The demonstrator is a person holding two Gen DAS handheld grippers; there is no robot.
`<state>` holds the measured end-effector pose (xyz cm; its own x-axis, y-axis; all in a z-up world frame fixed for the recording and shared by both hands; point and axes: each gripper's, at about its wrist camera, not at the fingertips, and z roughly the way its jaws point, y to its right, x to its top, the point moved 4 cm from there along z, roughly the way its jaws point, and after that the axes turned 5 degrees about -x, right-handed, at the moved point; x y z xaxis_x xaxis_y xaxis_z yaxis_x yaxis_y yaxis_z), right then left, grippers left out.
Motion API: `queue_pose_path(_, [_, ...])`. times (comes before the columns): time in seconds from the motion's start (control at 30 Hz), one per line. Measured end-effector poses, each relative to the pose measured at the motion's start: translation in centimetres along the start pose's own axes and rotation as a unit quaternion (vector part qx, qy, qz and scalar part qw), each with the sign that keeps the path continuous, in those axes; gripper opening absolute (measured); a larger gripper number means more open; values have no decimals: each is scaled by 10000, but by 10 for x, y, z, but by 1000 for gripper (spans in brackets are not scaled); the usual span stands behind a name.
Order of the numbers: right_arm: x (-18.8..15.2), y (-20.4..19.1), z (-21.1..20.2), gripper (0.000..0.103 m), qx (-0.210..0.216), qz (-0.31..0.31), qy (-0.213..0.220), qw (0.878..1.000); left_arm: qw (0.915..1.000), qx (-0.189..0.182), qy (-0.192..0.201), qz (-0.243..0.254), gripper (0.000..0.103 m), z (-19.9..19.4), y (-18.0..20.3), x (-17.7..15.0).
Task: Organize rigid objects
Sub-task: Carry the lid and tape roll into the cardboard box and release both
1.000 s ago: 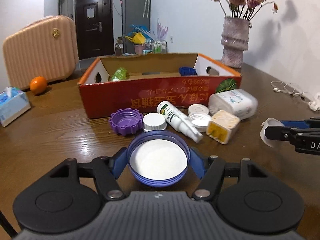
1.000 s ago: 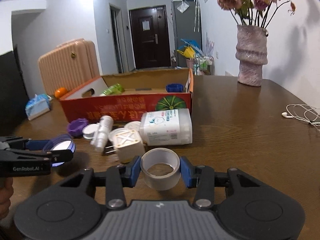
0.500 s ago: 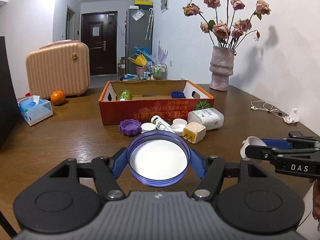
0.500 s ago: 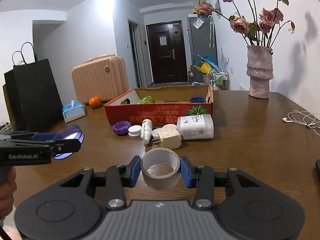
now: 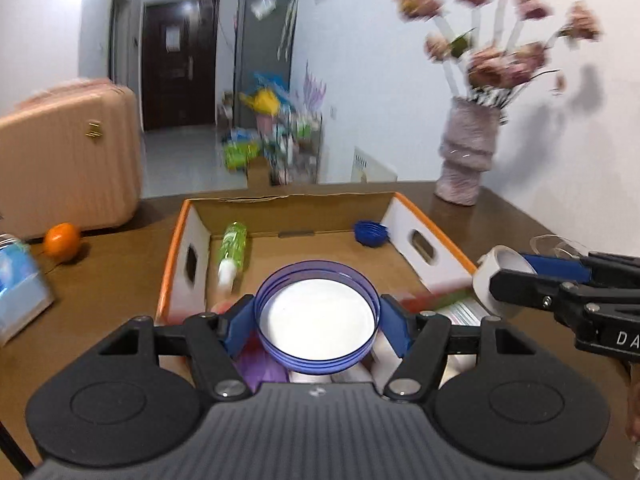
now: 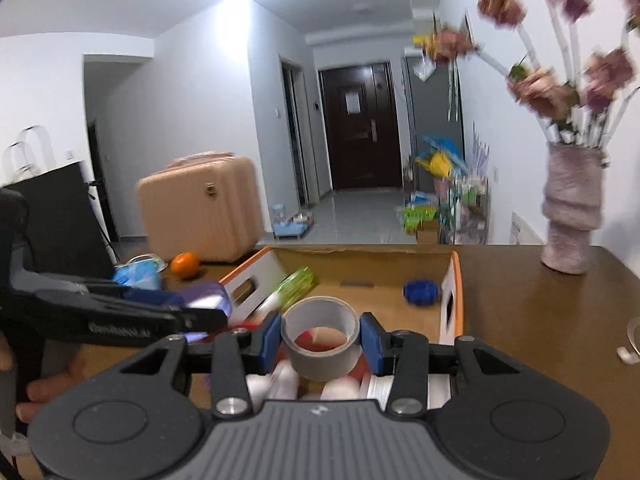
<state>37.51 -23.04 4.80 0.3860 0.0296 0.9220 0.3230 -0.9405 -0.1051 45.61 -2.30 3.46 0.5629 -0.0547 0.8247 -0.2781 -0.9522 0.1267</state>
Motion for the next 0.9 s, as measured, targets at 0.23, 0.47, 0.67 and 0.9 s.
queue_pose_path(0.23, [82, 48, 192, 42, -19, 493, -1216, 9914, 9954, 275, -894, 209, 67, 150, -39, 64])
queue_pose_path(0.47, [75, 68, 328, 43, -635, 297, -2295, 9708, 9863, 673, -1482, 253, 71, 229, -68, 67])
queue_pose_path(0.67, [66, 68, 351, 53, -729, 160, -2469, 9662, 9863, 654, -1466, 385, 74, 228, -75, 72])
queue_pose_path(0.9, [90, 72, 306, 62, -704, 225, -1923, 9785, 9890, 813, -1158, 422, 78, 167, -80, 78])
